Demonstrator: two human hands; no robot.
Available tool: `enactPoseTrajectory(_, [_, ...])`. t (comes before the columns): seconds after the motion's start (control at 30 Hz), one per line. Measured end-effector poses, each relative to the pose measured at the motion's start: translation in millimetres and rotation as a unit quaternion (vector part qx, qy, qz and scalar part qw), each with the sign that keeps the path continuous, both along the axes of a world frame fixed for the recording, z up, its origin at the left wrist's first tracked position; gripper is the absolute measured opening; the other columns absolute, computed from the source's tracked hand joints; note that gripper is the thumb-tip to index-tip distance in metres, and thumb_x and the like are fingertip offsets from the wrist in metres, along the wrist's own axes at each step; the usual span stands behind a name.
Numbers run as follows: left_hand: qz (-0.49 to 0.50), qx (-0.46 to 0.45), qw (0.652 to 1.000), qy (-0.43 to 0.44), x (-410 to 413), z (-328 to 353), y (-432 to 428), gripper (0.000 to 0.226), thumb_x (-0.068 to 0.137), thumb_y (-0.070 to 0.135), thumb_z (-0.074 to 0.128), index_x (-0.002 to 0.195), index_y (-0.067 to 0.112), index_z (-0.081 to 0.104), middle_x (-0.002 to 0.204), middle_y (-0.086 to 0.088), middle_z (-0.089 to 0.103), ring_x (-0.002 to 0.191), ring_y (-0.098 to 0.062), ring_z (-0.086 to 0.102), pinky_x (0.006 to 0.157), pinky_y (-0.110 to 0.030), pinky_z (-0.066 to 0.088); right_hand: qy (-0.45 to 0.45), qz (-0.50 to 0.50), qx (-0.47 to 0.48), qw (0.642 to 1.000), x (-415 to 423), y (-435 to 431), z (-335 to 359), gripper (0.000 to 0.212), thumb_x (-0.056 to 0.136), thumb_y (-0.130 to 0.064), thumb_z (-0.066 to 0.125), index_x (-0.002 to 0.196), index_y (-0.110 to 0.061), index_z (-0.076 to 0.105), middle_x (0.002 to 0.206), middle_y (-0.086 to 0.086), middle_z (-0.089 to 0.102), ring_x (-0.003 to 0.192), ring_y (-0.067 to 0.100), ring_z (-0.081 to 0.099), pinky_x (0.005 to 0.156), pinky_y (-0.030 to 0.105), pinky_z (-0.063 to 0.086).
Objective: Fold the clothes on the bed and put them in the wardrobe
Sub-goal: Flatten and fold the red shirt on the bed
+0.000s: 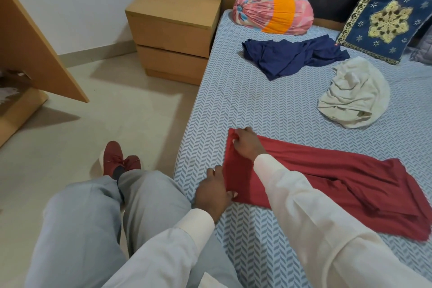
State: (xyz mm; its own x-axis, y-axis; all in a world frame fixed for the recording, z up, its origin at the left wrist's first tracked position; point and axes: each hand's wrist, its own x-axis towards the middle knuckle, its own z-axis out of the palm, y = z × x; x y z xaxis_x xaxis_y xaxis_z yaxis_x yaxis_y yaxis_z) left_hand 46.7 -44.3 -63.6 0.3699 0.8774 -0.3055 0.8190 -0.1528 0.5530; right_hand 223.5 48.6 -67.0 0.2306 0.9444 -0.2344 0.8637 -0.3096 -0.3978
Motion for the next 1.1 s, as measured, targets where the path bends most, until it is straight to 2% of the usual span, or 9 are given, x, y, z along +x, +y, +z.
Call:
enactPoseTrajectory(0.2, [0.071,-0.1,0.992,-0.02,5.1,0.8,10.6,0.06,0.075,0.058,0.069,0.116,0.018,0.049,0.113,-0.006,0.065,0.102,-0.029,0.063,0.078,-0.034,0.047,-0.083,-0.041,-0.082,0.992,-23.3,2.4,5.5,0.078,0.081,-0.06,0.057,0.136,-0.005,0.046,0.135,0.017,0.046,0.128,0.036,0.038,0.106,0.044,0.034])
enactPoseTrajectory(0.33, [0.061,-0.225,0.968,-0.093,0.5,-3.0,15.6,0.047,0.075,0.038,0.074,0.116,0.017,0.063,0.113,-0.003,0.068,0.098,-0.022,0.064,0.088,-0.033,0.051,-0.088,-0.051,-0.153,0.983,-38.8,1.1,17.3,0.091,0.081,-0.042,0.06,0.151,0.0,0.02,0.144,0.017,0.045,0.131,0.036,0.045,0.105,0.042,0.039])
enactPoseTrajectory(0.47, [0.072,-0.265,0.946,-0.17,-14.7,7.5,24.7,0.03,0.079,0.031,0.074,0.105,0.017,0.068,0.105,-0.001,0.07,0.095,-0.018,0.065,0.085,-0.029,0.051,-0.102,-0.042,-0.132,0.985,-54.5,10.1,27.3,0.078,0.086,-0.027,0.056,0.151,-0.004,0.021,0.132,0.014,0.057,0.12,0.033,0.056,0.094,0.038,0.046])
enactPoseTrajectory(0.57, [0.093,-0.246,0.945,-0.193,-30.6,21.0,40.3,0.012,0.076,0.027,0.073,0.083,0.02,0.066,0.09,-0.002,0.071,0.087,-0.022,0.068,0.083,-0.038,0.057,-0.13,0.02,-0.098,0.986,-74.2,24.2,40.5,0.078,0.087,-0.023,0.053,0.155,-0.022,0.017,0.119,0.012,0.063,0.111,0.032,0.061,0.085,0.036,0.048])
enactPoseTrajectory(0.7, [0.167,-0.19,0.948,-0.195,-68.7,33.1,70.3,0.015,0.06,0.028,0.069,0.069,0.018,0.061,0.082,-0.01,0.072,0.077,-0.025,0.072,0.072,-0.046,0.06,-0.145,0.065,-0.042,0.986,-117.1,53.9,62.5,0.041,0.087,-0.018,0.054,0.128,-0.013,0.056,0.12,0.016,0.064,0.113,0.033,0.061,0.086,0.034,0.047])
enactPoseTrajectory(0.77, [0.205,-0.143,0.948,-0.198,-93.7,43.8,82.3,0.012,0.059,0.027,0.068,0.068,0.022,0.061,0.078,-0.01,0.07,0.076,-0.026,0.071,0.068,-0.043,0.06,-0.132,0.067,-0.027,0.989,-142.3,71.7,72.8,0.034,0.088,-0.019,0.055,0.119,-0.008,0.063,0.122,0.016,0.064,0.114,0.032,0.061,0.087,0.033,0.049])
enactPoseTrajectory(0.9, [0.225,0.005,0.963,-0.146,-137.1,61.5,98.8,0.014,0.074,0.015,0.065,0.069,0.013,0.053,0.067,-0.005,0.062,0.068,-0.026,0.061,0.062,-0.034,0.048,-0.062,0.054,-0.018,0.996,-180.1,98.0,84.6,0.034,0.089,-0.017,0.055,0.12,-0.005,0.06,0.128,0.018,0.058,0.115,0.033,0.06,0.088,0.034,0.048])
enactPoseTrajectory(1.0, [0.217,0.033,0.963,-0.154,-148.5,63.1,100.3,0.013,0.073,0.01,0.065,0.072,0.015,0.053,0.067,-0.002,0.06,0.066,-0.023,0.061,0.061,-0.036,0.049,-0.068,0.061,-0.054,0.994,-194.2,101.0,78.0,0.037,0.089,-0.021,0.053,0.124,-0.008,0.058,0.137,0.016,0.047,0.12,0.03,0.055,0.087,0.034,0.045])
enactPoseTrajectory(1.1, [0.162,0.04,0.975,-0.15,-133.4,61.7,88.3,0.015,0.072,0.004,0.066,0.078,0.014,0.056,0.071,0.003,0.06,0.066,-0.015,0.056,0.057,-0.023,0.04,-0.058,0.062,-0.106,0.991,-179.6,87.2,62.3,0.046,0.083,-0.016,0.054,0.128,-0.007,0.055,0.148,0.014,0.035,0.128,0.03,0.046,0.094,0.035,0.044])
